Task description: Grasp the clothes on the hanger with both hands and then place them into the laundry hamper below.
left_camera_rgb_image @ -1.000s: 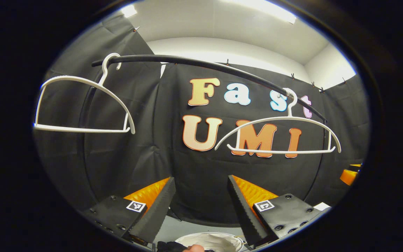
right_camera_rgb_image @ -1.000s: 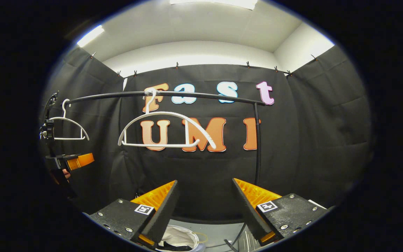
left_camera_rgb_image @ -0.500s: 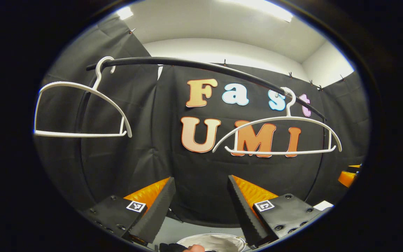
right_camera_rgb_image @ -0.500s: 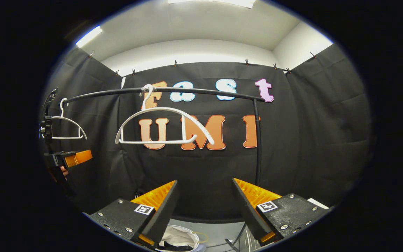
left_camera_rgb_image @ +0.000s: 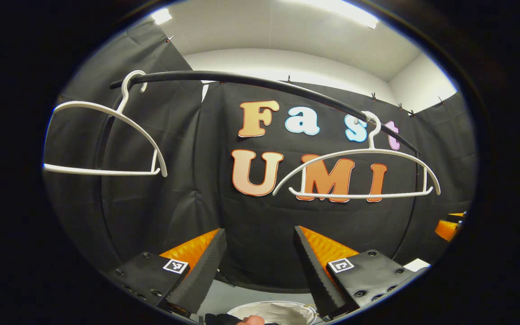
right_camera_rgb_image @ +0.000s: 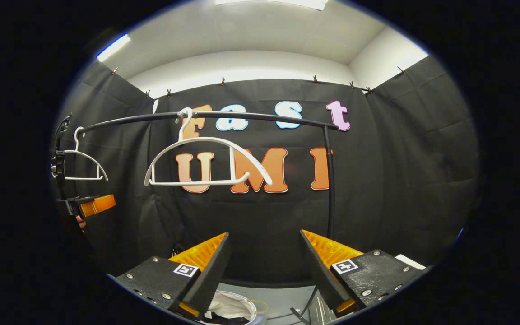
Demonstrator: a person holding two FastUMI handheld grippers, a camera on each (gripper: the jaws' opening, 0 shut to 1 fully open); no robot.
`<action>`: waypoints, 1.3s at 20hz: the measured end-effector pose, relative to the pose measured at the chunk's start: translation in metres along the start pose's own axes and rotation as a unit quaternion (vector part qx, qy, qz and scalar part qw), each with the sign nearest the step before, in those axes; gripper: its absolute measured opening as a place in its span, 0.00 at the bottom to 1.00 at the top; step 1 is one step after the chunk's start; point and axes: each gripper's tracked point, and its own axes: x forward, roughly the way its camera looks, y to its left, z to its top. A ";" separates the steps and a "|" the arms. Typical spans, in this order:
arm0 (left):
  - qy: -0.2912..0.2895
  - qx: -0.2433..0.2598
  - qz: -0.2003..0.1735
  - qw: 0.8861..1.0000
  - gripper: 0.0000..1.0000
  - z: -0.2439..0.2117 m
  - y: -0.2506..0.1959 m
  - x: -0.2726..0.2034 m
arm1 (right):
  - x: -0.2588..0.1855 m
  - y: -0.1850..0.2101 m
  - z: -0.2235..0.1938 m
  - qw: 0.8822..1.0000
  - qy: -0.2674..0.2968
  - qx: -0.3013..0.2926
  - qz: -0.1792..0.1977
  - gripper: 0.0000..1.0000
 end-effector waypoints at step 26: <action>-0.004 -0.010 0.000 1.000 0.97 -0.001 0.006 -0.007 | -0.001 0.002 -0.008 1.000 0.011 0.004 0.006 1.00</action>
